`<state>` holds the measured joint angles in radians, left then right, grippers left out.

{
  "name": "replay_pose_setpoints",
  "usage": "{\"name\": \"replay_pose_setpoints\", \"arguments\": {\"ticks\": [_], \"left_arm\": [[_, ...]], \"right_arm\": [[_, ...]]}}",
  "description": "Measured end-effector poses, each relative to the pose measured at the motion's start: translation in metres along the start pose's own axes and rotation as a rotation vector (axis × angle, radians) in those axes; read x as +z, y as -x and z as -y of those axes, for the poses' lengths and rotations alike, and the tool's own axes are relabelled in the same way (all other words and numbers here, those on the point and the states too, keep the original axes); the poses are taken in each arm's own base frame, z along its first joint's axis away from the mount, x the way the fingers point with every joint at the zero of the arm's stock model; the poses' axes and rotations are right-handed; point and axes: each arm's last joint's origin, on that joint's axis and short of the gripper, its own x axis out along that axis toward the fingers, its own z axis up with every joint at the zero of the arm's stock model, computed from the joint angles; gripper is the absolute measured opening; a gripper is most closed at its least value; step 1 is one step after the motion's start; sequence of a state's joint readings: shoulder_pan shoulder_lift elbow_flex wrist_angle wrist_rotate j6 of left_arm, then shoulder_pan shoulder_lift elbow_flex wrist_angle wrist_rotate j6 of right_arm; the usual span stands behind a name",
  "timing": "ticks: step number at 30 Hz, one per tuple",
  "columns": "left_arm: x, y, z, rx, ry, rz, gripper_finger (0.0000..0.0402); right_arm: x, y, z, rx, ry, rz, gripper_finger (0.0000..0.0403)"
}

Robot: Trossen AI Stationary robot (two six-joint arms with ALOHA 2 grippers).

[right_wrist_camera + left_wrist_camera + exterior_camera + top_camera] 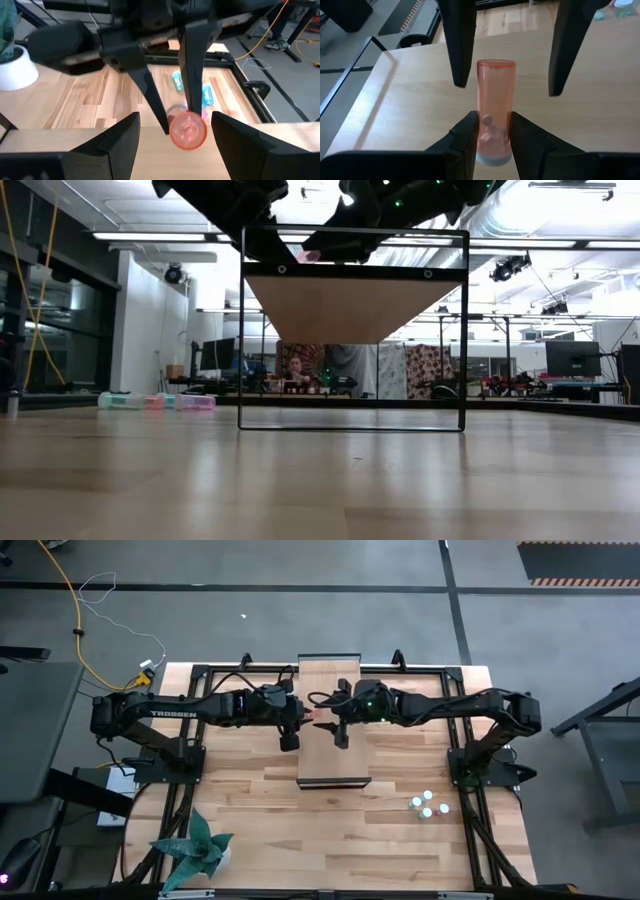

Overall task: Pick and place medicine bottles onto shelf by color
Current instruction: Put the transparent orange pill bottle on the shelf

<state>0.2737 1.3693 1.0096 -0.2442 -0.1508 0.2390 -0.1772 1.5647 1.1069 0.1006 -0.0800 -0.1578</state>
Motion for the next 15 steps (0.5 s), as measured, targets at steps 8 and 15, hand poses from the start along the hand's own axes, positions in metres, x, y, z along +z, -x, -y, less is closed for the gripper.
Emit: {"name": "replay_pose_setpoints", "arguments": {"ticks": [8, 15], "left_arm": [[0.0002, 0.0, -0.0001, 0.001, 0.003, 0.001, 0.009], [0.0001, 0.0, -0.0001, 0.002, 0.004, 0.001, 0.009]], "right_arm": [[-0.0003, 0.0004, -0.0001, 0.001, -0.001, -0.007, 0.0178], [-0.0002, 0.0004, 0.0, -0.001, -0.001, -0.006, 0.0118]]}}
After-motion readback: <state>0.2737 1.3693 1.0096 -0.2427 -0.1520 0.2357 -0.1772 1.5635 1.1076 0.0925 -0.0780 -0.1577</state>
